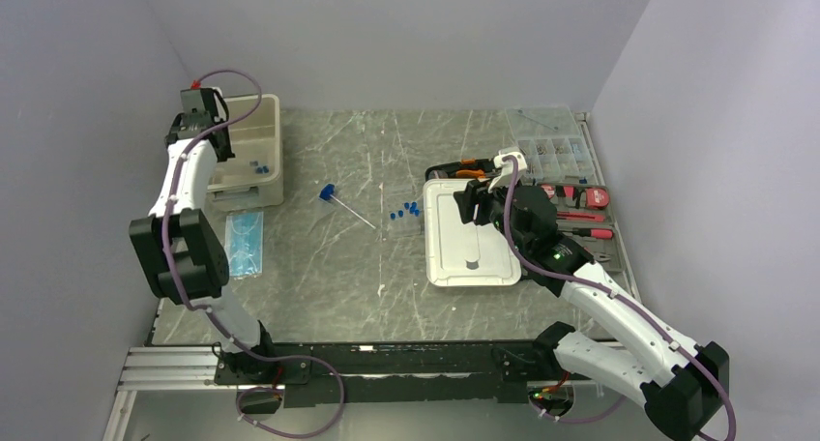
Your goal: Organize the chemistry lab equipment
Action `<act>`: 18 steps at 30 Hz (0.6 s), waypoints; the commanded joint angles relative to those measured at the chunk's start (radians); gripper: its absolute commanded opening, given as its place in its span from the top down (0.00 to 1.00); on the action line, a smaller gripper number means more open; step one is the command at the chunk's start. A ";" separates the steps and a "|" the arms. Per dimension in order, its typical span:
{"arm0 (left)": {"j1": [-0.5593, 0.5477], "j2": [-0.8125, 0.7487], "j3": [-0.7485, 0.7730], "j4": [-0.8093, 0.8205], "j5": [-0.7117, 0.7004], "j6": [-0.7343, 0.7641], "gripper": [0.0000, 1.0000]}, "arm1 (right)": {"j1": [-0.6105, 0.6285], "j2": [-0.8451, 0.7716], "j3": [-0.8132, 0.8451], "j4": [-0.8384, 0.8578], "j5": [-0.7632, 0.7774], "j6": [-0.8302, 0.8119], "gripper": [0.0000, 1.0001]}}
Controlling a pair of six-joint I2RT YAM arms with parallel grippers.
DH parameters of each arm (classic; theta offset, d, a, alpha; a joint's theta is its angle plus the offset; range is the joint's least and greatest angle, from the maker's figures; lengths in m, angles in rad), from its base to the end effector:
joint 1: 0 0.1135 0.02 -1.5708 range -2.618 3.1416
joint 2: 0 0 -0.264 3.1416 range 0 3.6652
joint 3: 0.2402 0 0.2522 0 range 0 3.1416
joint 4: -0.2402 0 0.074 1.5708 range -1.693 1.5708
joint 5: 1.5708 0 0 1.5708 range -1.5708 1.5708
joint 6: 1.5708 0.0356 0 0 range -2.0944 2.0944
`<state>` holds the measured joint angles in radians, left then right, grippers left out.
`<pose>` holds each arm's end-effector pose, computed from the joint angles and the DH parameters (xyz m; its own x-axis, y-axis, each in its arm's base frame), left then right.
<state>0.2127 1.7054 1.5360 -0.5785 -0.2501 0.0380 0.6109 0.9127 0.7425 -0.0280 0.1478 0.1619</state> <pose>0.3760 0.0902 0.3192 -0.6788 -0.1089 -0.7262 -0.3563 0.9136 0.1961 0.1809 0.1203 0.3185 -0.2316 0.0325 -0.9723 -0.4172 0.8995 0.1294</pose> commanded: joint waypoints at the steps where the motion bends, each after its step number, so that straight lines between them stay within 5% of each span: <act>1: -0.001 0.082 0.013 0.010 0.049 0.012 1.00 | -0.005 -0.001 0.002 0.049 0.001 0.013 0.41; 8: -0.001 0.142 0.023 -0.001 0.044 0.023 0.92 | -0.005 0.000 0.003 0.048 -0.004 0.014 0.39; 18: -0.003 0.124 0.025 -0.004 0.032 0.011 0.54 | -0.005 0.007 0.006 0.045 -0.010 0.014 0.39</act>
<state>0.2127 1.8656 1.5360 -0.5907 -0.2150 0.0582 0.6090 0.9165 0.7425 -0.0280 0.1471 0.1658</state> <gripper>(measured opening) 0.422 0.604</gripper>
